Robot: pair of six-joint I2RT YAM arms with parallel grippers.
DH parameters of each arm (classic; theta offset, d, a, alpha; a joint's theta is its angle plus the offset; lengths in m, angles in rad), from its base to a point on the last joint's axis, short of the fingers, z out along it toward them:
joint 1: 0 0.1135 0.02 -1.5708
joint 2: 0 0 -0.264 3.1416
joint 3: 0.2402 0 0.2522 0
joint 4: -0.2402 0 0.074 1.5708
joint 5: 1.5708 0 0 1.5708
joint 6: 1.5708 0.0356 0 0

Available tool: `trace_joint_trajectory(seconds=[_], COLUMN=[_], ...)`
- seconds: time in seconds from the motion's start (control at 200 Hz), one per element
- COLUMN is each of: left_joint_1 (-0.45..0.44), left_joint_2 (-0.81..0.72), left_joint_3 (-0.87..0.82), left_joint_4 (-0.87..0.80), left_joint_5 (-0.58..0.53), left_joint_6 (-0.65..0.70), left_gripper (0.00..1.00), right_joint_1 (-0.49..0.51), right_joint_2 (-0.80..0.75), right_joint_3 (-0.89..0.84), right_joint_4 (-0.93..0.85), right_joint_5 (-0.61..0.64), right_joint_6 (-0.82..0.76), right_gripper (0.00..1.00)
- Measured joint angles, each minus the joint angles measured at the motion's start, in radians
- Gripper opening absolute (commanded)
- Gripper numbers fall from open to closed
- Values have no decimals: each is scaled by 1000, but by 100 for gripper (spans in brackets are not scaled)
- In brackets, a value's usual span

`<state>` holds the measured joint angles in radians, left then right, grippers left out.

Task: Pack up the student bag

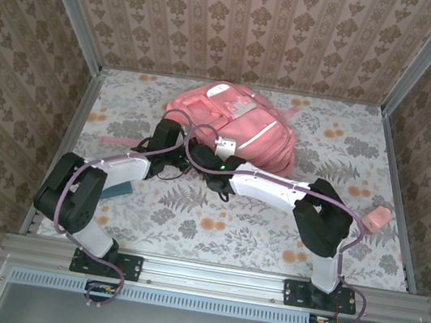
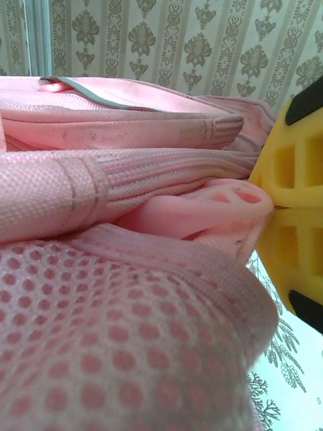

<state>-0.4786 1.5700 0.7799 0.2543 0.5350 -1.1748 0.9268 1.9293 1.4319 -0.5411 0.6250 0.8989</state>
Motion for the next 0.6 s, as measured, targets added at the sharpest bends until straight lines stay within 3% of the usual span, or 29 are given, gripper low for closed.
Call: trace_joint_trajectory(seconds=[0.17, 0.41, 0.6], left_joint_1=[-1, 22, 54], left_joint_2=[5, 14, 19], left_joint_3=[0, 0, 0], left_joint_4=[-2, -31, -50], left_joint_5=[0, 19, 31], left_joint_6=[0, 20, 47], left_gripper=[1, 0, 1], right_joint_1=[0, -15, -103], right_joint_2=[-21, -185, -342], right_joint_3=[-43, -259, -427], right_joint_4=[0, 27, 37], right_joint_5=[0, -5, -35], right_joint_6=[-5, -10, -42], right_gripper=[4, 4, 12])
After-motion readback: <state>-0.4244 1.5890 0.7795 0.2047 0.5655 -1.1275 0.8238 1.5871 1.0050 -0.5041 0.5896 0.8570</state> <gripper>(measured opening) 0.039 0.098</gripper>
